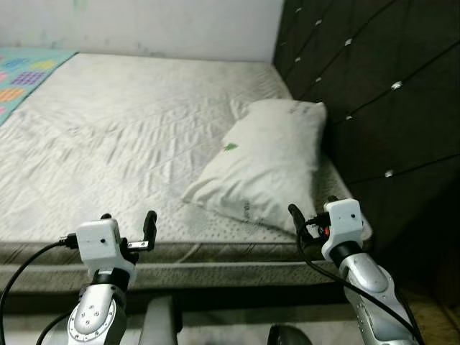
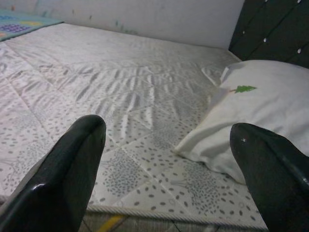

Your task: Clean up the room

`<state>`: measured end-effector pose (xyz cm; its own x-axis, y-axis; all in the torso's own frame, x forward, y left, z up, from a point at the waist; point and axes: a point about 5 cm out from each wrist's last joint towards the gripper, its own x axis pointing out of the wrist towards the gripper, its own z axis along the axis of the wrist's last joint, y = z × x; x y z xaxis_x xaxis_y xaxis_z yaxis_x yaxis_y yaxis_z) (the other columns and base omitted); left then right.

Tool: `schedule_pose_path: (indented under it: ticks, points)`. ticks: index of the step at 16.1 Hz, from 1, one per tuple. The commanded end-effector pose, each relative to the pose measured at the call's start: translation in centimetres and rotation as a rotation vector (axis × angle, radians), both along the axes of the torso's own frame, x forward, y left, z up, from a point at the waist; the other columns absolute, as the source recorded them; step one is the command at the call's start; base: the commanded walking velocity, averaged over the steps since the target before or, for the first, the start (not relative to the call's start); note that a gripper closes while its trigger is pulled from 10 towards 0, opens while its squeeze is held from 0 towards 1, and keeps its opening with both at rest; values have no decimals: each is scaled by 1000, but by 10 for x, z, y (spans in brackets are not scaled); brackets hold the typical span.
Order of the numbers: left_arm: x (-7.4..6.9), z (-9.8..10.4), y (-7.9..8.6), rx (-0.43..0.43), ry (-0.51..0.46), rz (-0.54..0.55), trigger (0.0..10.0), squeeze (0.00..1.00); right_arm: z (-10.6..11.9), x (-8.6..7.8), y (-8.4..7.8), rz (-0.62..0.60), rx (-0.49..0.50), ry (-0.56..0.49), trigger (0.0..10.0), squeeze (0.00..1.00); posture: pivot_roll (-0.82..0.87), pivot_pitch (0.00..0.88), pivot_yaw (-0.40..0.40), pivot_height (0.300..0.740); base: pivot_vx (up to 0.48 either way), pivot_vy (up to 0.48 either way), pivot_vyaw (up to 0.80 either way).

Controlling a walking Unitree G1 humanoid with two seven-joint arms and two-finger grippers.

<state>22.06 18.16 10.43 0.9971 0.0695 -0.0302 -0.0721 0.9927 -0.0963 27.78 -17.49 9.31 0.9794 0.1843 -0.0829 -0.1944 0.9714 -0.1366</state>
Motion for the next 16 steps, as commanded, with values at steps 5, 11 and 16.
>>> schedule_pose_path:
  ticks: [5, 11, 16]
  points:
    - [-3, 5, 1, -3, -22, -8, 10000, 0, 6, 1, 2, 15, -15, -26, 10000, 0, 14, 0, -57, 603, 467, 0, 0]
    - [-3, 4, 0, -4, -16, -15, 10000, 0, 6, 0, 2, 15, -14, -25, 10000, 0, 9, 0, -54, 603, 469, 0, 0]
    - [-1, 3, 0, -5, -6, 2, 10000, 0, 7, 0, 3, 29, -33, -26, 10000, 0, 11, 0, -56, 603, 142, 0, 100]
